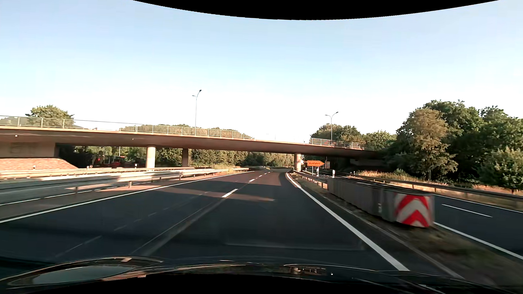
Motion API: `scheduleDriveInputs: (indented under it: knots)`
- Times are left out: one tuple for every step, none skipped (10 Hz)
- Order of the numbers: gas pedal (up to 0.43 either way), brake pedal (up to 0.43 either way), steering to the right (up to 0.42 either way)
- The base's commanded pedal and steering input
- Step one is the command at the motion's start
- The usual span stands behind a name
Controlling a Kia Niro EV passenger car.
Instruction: Follow the waypoints while adhering to traffic rules and regulations
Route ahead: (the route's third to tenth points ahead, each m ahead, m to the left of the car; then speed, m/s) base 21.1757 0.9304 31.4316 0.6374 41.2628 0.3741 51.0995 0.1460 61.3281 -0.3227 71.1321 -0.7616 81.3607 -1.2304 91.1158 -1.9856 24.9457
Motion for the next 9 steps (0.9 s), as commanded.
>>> scheduleDriveInputs:
  knots:
    - [0.209, 0.000, 0.007]
    - [0.209, 0.000, 0.007]
    - [0.197, 0.000, 0.007]
    - [0.197, 0.000, 0.007]
    - [0.197, 0.000, 0.007]
    - [0.197, 0.000, 0.007]
    - [0.197, 0.000, 0.007]
    - [0.197, 0.000, 0.008]
    - [0.197, 0.000, 0.008]
